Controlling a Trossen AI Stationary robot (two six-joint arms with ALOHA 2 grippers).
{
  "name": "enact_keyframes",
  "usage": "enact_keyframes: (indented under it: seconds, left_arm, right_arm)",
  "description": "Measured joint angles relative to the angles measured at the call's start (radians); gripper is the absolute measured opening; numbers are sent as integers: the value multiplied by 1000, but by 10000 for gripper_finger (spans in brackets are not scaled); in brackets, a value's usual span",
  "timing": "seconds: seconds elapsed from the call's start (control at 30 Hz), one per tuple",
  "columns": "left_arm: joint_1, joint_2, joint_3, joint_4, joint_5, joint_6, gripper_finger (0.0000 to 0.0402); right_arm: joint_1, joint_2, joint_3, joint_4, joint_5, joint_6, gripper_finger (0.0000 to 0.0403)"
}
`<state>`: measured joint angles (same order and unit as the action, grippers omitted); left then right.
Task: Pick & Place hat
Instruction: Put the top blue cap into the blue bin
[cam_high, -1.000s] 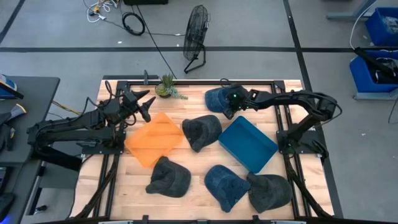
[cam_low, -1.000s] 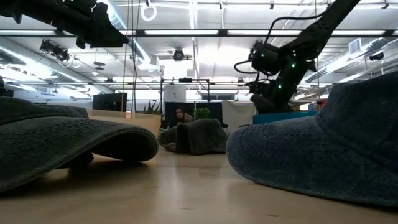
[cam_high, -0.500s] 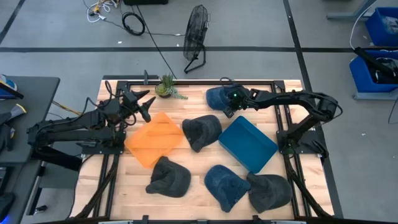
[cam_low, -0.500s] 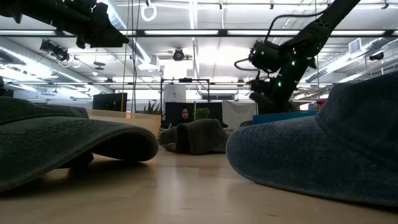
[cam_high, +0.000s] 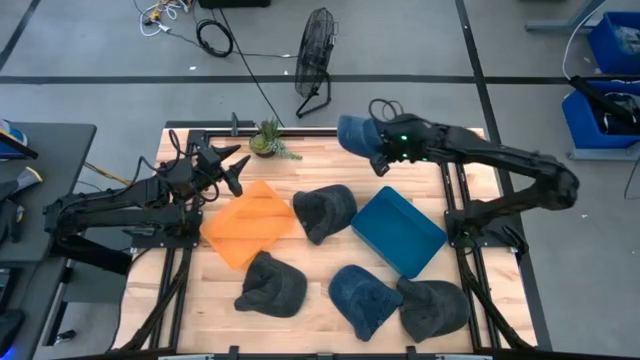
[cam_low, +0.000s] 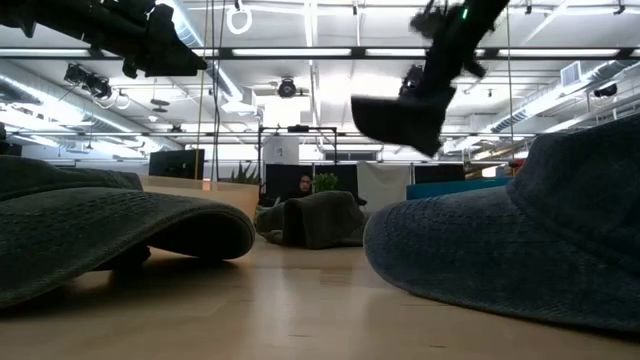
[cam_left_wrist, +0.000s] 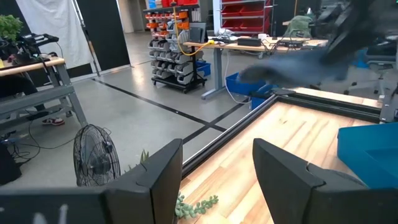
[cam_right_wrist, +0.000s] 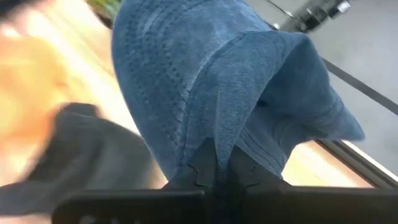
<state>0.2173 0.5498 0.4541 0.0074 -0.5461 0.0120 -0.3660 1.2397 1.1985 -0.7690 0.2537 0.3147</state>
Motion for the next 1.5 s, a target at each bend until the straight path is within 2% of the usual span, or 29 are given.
enact_keyframes:
  seconds: [0.23,0.43,0.53,0.77,1.0,1.2,1.5]
  left_arm:
    - [0,0,0,0,0,0,199]
    - [0,0,0,0,0,0,200]
    - [0,0,0,0,0,0,199]
    - [0,0,0,0,0,0,200]
    - [0,0,0,0,0,0,200]
    - [0,0,0,0,0,0,200]
    - [0,0,0,0,0,-1,200]
  right_arm:
    - [153,-66,88,-213,-3,153,9]
    - [292,-67,93,-486,-15,444,8]
    - [366,-63,93,-560,-77,564,8]
    - [548,-58,91,-559,-172,798,7]
    - [680,-47,13,-538,-176,995,12]
    - [715,-47,-46,-483,-137,1038,10]
    - [715,-43,-54,-473,-94,1076,10]
